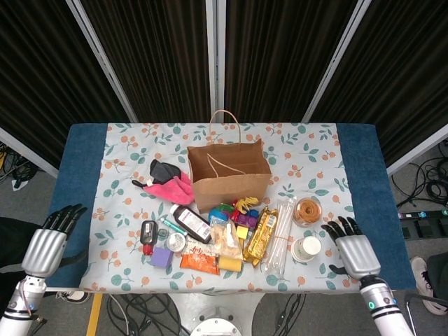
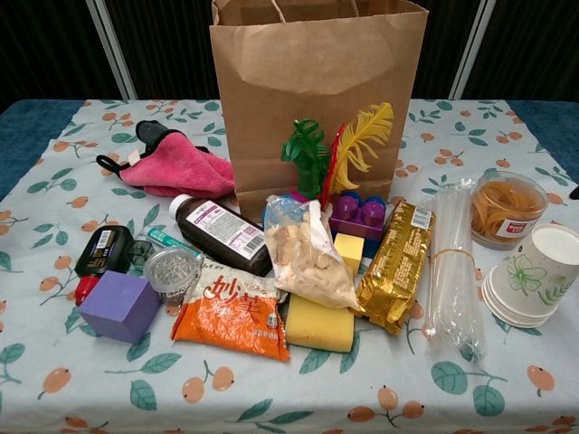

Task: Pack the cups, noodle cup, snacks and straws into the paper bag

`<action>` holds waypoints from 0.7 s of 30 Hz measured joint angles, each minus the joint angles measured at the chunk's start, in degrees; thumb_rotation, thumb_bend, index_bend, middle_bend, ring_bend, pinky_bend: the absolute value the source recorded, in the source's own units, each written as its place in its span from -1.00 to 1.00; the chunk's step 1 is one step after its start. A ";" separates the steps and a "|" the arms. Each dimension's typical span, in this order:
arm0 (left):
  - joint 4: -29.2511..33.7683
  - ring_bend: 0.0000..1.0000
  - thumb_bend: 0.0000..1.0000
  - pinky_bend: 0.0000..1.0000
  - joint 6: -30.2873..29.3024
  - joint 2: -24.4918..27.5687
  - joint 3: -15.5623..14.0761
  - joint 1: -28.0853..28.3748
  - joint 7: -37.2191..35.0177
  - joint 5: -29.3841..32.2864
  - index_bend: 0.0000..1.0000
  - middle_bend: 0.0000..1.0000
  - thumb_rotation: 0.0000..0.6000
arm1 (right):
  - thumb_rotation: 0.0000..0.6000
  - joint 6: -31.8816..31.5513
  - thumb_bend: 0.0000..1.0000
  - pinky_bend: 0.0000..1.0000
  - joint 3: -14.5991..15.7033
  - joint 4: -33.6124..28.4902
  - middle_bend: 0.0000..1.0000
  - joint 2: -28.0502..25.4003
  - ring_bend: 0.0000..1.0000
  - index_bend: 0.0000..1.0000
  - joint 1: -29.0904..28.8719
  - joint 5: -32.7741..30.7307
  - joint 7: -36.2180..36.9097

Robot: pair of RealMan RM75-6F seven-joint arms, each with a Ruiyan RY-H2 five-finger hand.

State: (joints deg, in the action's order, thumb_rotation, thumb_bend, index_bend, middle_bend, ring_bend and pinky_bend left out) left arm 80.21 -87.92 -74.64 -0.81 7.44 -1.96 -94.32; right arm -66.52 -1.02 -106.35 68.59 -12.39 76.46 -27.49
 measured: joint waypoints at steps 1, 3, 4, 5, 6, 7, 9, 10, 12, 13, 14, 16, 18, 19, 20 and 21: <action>-0.17 -0.70 -0.79 -0.59 -0.02 -0.01 0.05 0.03 -0.17 0.02 -0.65 -0.57 1.00 | 1.00 0.29 -0.96 -1.00 0.01 0.21 -0.68 1.27 -1.00 -0.69 -0.46 -0.33 -0.47; -0.48 -0.70 -0.79 -0.59 -0.01 -0.02 0.18 0.10 -0.66 0.18 -0.65 -0.57 1.00 | 1.00 0.58 -0.95 -1.00 0.04 0.66 -0.67 2.85 -1.00 -0.69 -1.09 -0.61 -1.36; -0.61 -0.70 -0.79 -0.59 0.00 -0.02 0.25 0.13 -0.89 0.27 -0.65 -0.57 1.00 | 1.00 0.67 -0.95 -1.00 0.06 0.96 -0.67 3.66 -1.00 -0.69 -1.44 -0.76 -2.03; -0.81 -0.70 -0.79 -0.59 0.01 -0.03 0.35 0.17 -1.21 0.38 -0.65 -0.57 1.00 | 1.00 0.71 -0.94 -1.00 0.06 1.14 -0.67 4.15 -0.99 -0.69 -1.66 -0.89 -2.53; -0.96 -0.70 -0.79 -0.59 0.01 -0.05 0.41 0.20 -1.44 0.46 -0.65 -0.57 1.00 | 1.00 0.71 -0.93 -1.00 0.05 1.28 -0.66 4.58 -0.98 -0.69 -1.85 -1.04 -3.03; -1.10 -0.70 -0.79 -0.59 0.01 -0.07 0.45 0.21 -1.67 0.53 -0.65 -0.57 1.00 | 1.00 0.67 -0.92 -1.00 0.02 1.43 -0.65 5.09 -0.96 -0.68 -2.06 -1.30 -3.68; -1.41 -0.70 -0.79 -0.59 0.02 -0.14 0.51 0.22 -2.21 0.71 -0.65 -0.57 1.00 | 1.00 0.47 -0.90 -1.00 -0.08 1.59 -0.62 5.80 -0.92 -0.66 -2.31 -1.79 -4.67; -1.54 -0.70 -0.79 -0.59 0.04 -0.17 0.52 0.22 -2.41 0.77 -0.65 -0.57 1.00 | 1.00 0.27 -0.90 -1.00 -0.15 1.69 -0.60 6.29 -0.91 -0.64 -2.46 -2.14 -5.31; -1.88 -0.70 -0.79 -0.59 0.07 -0.24 0.54 0.21 -2.81 0.92 -0.65 -0.57 1.00 | 1.00 0.01 -0.88 -1.00 -0.24 1.86 -0.57 7.00 -0.88 -0.60 -2.67 -2.70 -6.21; -2.03 -0.70 -0.79 -0.59 0.09 -0.27 0.54 0.19 -3.00 0.99 -0.65 -0.57 1.00 | 1.00 -0.09 -0.87 -0.99 -0.26 2.00 -0.57 7.42 -0.87 -0.57 -2.83 -3.04 -6.76; -2.28 -0.70 -0.79 -0.59 0.11 -0.33 0.55 0.17 -3.26 1.10 -0.65 -0.57 1.00 | 1.00 -0.14 -0.86 -0.98 -0.25 2.12 -0.56 7.74 -0.86 -0.55 -2.94 -3.26 -7.16; -2.59 -0.70 -0.79 -0.59 0.14 -0.44 0.55 0.14 -3.61 1.24 -0.65 -0.57 1.00 | 1.00 -0.27 -0.84 -0.97 -0.21 2.43 -0.54 8.52 -0.83 -0.52 -3.20 -3.77 -7.99; -2.87 -0.70 -0.79 -0.59 0.18 -0.55 0.54 0.11 -3.95 1.36 -0.65 -0.57 1.00 | 1.00 -0.45 -0.81 -0.94 -0.16 2.63 -0.50 9.13 -0.78 -0.47 -3.37 -4.14 -8.52; -2.97 -0.70 -0.79 -0.59 0.21 -0.58 0.53 0.10 -4.13 1.40 -0.65 -0.57 1.00 | 1.00 -0.68 -0.79 -0.92 -0.11 2.74 -0.48 9.48 -0.76 -0.45 -3.44 -4.28 -8.82; -3.05 -0.70 -0.79 -0.59 0.22 -0.61 0.50 0.10 -4.24 1.41 -0.65 -0.57 1.00 | 1.00 -0.90 -0.77 -0.89 -0.08 2.83 -0.44 9.70 -0.72 -0.40 -3.46 -4.34 -9.03; -3.12 -0.70 -0.79 -0.59 0.20 -0.63 0.48 0.09 -4.32 1.39 -0.65 -0.57 1.00 | 1.00 -1.15 -0.76 -0.87 -0.05 2.89 -0.41 9.89 -0.69 -0.37 -3.47 -4.39 -9.21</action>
State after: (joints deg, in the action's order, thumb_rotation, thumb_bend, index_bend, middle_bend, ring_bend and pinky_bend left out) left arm 77.09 -87.72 -75.26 -0.33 7.53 -6.28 -92.93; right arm -67.67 -1.07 -103.46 78.48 -15.86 72.07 -36.70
